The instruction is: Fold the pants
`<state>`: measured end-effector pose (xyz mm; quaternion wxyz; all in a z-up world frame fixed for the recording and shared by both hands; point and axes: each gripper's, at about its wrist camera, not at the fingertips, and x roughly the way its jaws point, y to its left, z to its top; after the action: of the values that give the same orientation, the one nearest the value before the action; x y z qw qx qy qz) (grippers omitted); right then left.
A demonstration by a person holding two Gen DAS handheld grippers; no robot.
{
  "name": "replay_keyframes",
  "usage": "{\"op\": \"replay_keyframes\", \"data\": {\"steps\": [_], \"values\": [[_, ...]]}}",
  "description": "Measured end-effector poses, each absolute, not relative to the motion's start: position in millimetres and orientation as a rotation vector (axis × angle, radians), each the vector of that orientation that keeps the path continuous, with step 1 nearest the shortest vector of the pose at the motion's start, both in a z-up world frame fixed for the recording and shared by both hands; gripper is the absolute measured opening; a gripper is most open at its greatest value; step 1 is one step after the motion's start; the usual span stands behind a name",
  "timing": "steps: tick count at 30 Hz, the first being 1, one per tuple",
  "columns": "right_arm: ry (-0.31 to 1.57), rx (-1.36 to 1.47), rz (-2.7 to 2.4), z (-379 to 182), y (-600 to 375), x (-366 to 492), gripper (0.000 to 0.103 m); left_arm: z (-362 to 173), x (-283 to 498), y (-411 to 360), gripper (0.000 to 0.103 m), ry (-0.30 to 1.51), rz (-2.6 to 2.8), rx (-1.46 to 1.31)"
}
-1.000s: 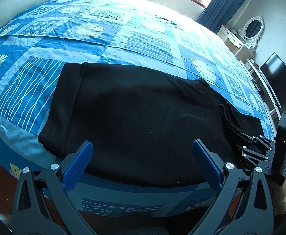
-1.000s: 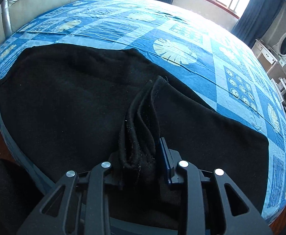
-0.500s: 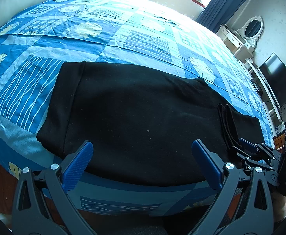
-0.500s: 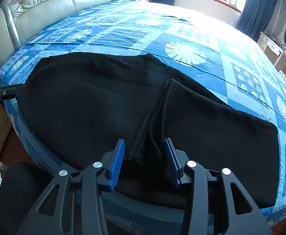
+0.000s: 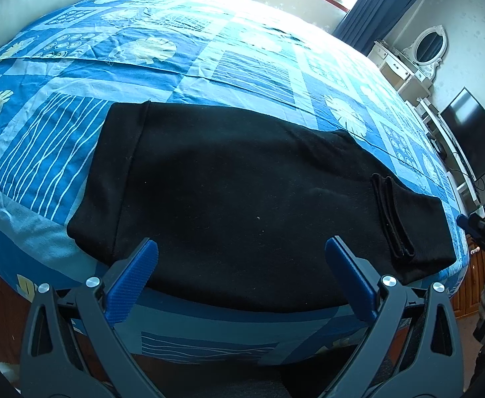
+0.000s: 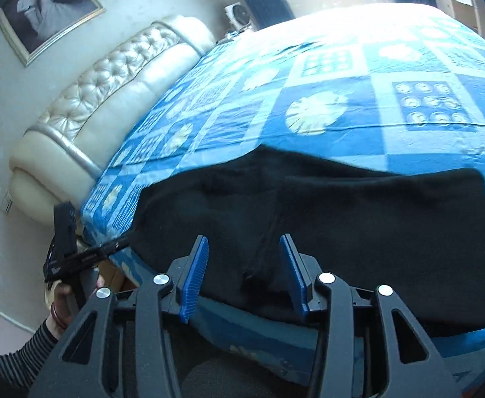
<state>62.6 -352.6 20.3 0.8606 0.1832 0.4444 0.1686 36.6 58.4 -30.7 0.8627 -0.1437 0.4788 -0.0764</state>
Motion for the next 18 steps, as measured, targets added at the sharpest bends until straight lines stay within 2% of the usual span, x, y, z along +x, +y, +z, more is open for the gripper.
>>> {"op": "replay_keyframes", "data": {"steps": [3, 5, 12, 13, 14, 16, 18], "values": [[0.928, 0.501, 0.174, 4, -432, 73, 0.054, -33, 38, 59, 0.101, 1.015, -0.166, -0.321], [0.991, 0.597, 0.121, -24, -473, 85, 0.054, -34, 38, 58, 0.101, 1.016, -0.169, -0.327], [1.046, 0.932, 0.199, -99, -517, 107, 0.054, -36, 37, 51, 0.101, 1.019, -0.172, -0.302], [1.047, 0.942, 0.210, -104, -516, 110, 0.047, -36, 37, 50, 0.101, 1.022, -0.174, -0.302], [1.062, 0.935, 0.197, -109, -515, 112, 0.037, -37, 37, 49, 0.101, 1.026, -0.175, -0.303], [1.080, 0.943, 0.178, -119, -512, 114, 0.029, -39, 37, 48, 0.101, 1.032, -0.179, -0.303], [1.073, 0.983, 0.189, -126, -515, 112, 0.026, -40, 37, 46, 0.101, 1.036, -0.184, -0.297]]}}
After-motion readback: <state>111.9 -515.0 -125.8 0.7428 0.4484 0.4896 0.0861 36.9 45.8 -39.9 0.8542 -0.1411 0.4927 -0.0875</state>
